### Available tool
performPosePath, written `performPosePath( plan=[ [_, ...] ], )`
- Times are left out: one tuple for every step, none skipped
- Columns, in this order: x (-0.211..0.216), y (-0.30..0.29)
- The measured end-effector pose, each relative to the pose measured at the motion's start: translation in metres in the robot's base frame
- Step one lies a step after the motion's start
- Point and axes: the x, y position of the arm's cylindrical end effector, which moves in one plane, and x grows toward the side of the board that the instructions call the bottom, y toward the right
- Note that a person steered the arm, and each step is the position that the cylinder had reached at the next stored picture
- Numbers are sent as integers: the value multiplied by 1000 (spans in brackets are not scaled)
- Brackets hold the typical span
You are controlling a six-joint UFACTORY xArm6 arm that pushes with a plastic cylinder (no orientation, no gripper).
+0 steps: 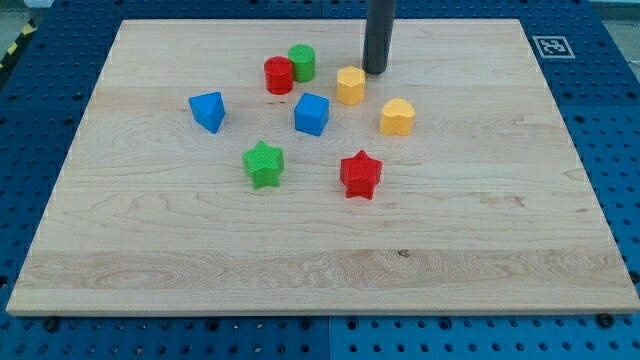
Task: Push the red circle down a bit
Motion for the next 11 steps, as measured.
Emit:
performPosePath(
  plan=[
    [-28,-40],
    [-28,-129],
    [-26,-175],
    [-25,-174],
    [-24,-171],
    [-14,-157],
    [-1,-142],
    [10,-141],
    [22,-141],
    [30,-143],
    [29,-171]
  ],
)
